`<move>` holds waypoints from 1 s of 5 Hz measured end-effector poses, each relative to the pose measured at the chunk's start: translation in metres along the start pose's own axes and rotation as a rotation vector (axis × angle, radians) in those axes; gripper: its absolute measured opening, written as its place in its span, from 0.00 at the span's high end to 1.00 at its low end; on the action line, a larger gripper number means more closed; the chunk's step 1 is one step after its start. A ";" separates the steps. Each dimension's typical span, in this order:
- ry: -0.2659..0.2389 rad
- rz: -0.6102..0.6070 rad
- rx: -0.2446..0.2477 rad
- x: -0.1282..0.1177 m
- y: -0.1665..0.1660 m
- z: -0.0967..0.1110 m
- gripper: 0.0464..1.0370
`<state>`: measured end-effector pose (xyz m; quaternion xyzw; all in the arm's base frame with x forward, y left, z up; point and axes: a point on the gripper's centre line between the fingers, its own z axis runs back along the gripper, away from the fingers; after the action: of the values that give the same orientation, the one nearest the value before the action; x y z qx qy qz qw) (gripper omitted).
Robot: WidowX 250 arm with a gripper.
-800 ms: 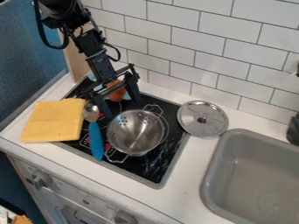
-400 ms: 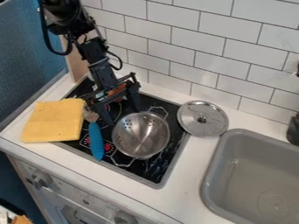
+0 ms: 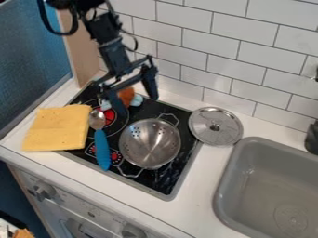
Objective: Take a lid and put it on the pot
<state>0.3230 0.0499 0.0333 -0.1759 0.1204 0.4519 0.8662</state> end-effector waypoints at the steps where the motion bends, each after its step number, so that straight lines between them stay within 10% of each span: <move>1: -0.062 -0.060 0.037 -0.016 -0.037 -0.002 0.04; 5: -0.035 -0.378 0.240 -0.013 -0.112 -0.076 0.04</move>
<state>0.4040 -0.0502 -0.0088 -0.0830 0.1232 0.2669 0.9522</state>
